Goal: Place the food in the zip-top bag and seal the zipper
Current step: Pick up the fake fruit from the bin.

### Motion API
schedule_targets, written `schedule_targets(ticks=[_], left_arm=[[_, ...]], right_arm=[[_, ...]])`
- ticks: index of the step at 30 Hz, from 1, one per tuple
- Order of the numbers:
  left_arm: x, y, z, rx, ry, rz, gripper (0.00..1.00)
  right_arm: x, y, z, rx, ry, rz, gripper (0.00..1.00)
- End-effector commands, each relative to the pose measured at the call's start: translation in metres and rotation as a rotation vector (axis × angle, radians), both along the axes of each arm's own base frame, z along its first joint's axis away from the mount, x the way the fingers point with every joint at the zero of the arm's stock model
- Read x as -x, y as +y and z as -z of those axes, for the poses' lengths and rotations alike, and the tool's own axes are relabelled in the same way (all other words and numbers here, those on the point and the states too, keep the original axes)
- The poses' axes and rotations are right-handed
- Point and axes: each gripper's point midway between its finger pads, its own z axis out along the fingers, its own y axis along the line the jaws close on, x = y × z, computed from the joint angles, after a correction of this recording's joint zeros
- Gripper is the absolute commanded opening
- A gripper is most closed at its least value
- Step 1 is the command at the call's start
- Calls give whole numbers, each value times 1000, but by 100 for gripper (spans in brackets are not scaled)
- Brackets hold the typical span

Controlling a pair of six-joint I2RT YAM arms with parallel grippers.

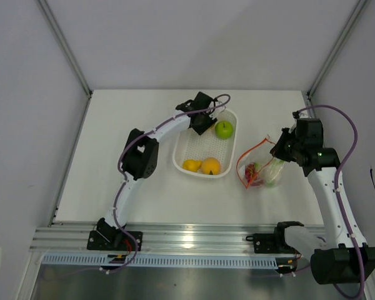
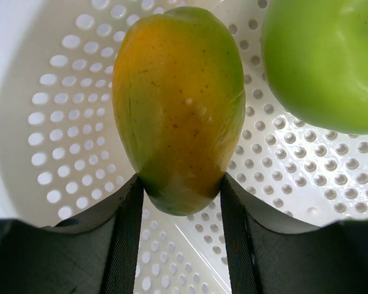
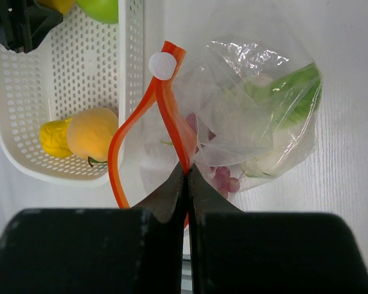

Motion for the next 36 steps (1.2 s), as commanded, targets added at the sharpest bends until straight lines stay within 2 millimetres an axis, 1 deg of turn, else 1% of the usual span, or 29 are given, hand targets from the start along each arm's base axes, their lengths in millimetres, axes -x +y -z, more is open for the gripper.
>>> schedule_targets(ticks=[1, 4, 5, 6, 7, 8, 9, 10, 11, 13, 14, 15, 16, 17, 18, 19, 21, 22, 23, 25, 26, 27, 28, 29, 31, 32, 34, 35, 36], left_arm=[[-7, -3, -71, 110, -116, -59, 1], [-2, 1, -78, 141, -120, -98, 1], [0, -1, -96, 184, -140, -108, 1], [0, -2, -106, 211, -156, -106, 1], [6, -1, -101, 216, -140, -103, 1], [9, -2, -118, 244, -158, -98, 0], [11, -2, -125, 264, -158, -100, 1], [16, -1, -127, 267, -145, -102, 1], [20, 0, -142, 294, -150, -110, 1], [32, -1, -151, 328, -120, -100, 0], [38, -3, -160, 363, -108, -107, 0], [47, -3, -179, 403, -110, -93, 1], [62, -12, -184, 450, -63, -40, 1], [73, -17, -190, 483, -38, -10, 1], [86, -19, -206, 532, -25, 13, 0], [102, -30, -213, 574, 13, 70, 1], [125, -39, -216, 609, 66, 117, 1], [144, -50, -225, 637, 89, 180, 0], [157, -55, -221, 634, 116, 207, 1], [175, -64, -223, 639, 130, 247, 1], [189, -73, -220, 638, 159, 272, 1], [199, -76, -217, 635, 195, 283, 0], [211, -84, -217, 637, 222, 317, 1], [221, -91, -211, 648, 285, 314, 1], [236, -100, -204, 645, 344, 320, 1], [241, -104, -195, 638, 383, 313, 1], [250, -112, -189, 635, 425, 309, 1], [254, -116, -181, 630, 462, 299, 1], [259, -119, -180, 634, 490, 312, 0]], right_arm=[[-3, 0, -10, 9, -54, -8, 0], [-4, 0, -11, 5, -60, -5, 0], [-4, 0, -11, 4, -60, -6, 0], [-4, 0, -11, 5, -60, -5, 0], [-5, 0, -11, 6, -59, -6, 0], [-5, 0, -12, 7, -63, -5, 0], [-6, 0, -12, 9, -63, -4, 0], [-7, -2, -13, 10, -65, 4, 0], [-8, -1, -14, 10, -65, 3, 0], [-9, -1, -16, 4, -62, 4, 0], [-11, 0, -17, 1, -60, 5, 0], [-11, 1, -19, -5, -62, 2, 0], [-12, 2, -20, -10, -62, 1, 0], [-12, 2, -21, -10, -62, 1, 0], [-14, 3, -25, -12, -69, 0, 0], [-14, 3, -26, -14, -71, 0, 0], [-16, 4, -31, -19, -81, -2, 0], [-16, 5, -32, -20, -81, -5, 0], [-17, 5, -34, -21, -84, -6, 0], [-19, 6, -36, -19, -82, -11, 0], [-19, 6, -37, -16, -83, -12, 0], [-19, 5, -37, -12, -82, -11, 0], [-19, 5, -40, -9, -89, -10, 0], [-20, 5, -40, -8, -89, -11, 0], [-20, 6, -45, -13, -101, -19, 0], [-19, 7, -46, -16, -104, -22, 0], [-19, 10, -47, -24, -108, -31, 0], [-19, 10, -48, -24, -109, -33, 0], [-19, 10, -48, -19, -110, -34, 0]])
